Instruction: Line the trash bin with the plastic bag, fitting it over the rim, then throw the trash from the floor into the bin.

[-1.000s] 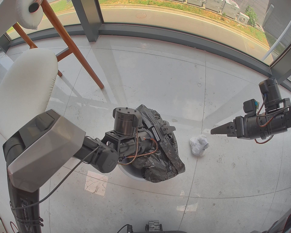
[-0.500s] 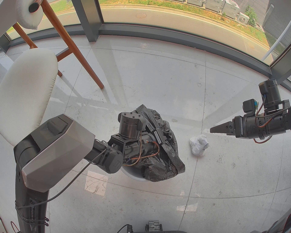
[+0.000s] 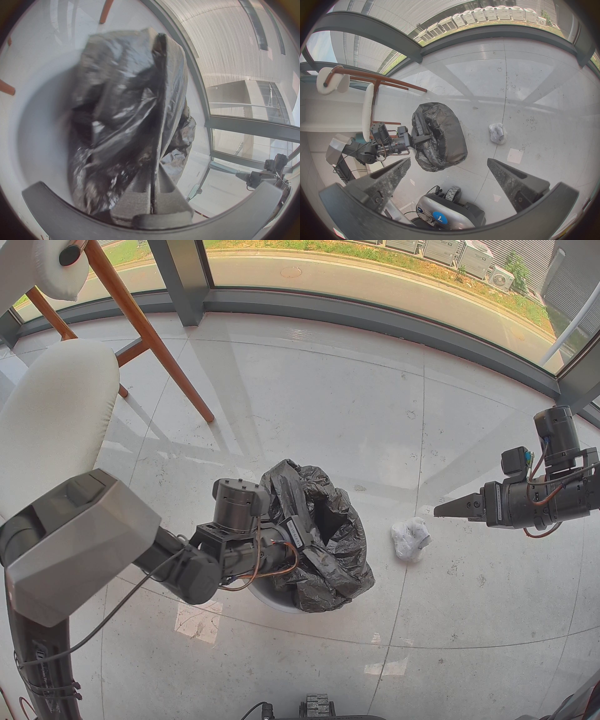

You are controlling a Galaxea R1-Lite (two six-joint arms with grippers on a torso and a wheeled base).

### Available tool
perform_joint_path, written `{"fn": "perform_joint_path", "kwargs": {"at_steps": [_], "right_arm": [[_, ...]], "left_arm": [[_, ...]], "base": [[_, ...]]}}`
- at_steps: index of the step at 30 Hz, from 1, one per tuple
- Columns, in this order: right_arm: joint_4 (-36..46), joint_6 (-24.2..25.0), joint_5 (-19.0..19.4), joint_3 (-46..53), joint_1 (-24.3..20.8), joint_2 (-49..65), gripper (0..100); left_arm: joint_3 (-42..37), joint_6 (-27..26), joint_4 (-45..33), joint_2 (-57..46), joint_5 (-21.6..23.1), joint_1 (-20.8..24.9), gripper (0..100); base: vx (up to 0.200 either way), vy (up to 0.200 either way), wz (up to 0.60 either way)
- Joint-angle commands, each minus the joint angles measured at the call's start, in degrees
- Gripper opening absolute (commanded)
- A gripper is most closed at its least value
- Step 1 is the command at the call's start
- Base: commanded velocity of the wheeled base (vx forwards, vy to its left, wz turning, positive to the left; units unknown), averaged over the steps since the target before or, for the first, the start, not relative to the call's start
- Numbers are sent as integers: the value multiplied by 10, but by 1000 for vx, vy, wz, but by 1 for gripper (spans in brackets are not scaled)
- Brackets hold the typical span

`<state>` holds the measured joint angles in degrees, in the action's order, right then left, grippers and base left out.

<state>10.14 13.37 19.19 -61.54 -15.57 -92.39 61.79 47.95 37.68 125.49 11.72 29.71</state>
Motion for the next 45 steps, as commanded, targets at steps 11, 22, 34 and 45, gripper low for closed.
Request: {"fn": "perform_joint_path", "kwargs": {"at_steps": [11, 22, 34, 45], "right_arm": [[-2, -1, 1, -2, -3, -4, 100], [-2, -1, 1, -2, -3, -4, 100], [-2, -1, 1, 1, -2, -2, 100], [-1, 0, 1, 8, -2, 0, 100]], "left_arm": [[-215, -2, 3, -174, 2, -78, 0], [-322, -26, 8, -189, 2, -99, 0], [-389, -91, 187, -125, -1, -159, 0], [-391, -92, 190, -136, -1, -153, 100]], "base": [[0, 0, 0], [0, 0, 0], [0, 0, 0], [0, 0, 0]]}}
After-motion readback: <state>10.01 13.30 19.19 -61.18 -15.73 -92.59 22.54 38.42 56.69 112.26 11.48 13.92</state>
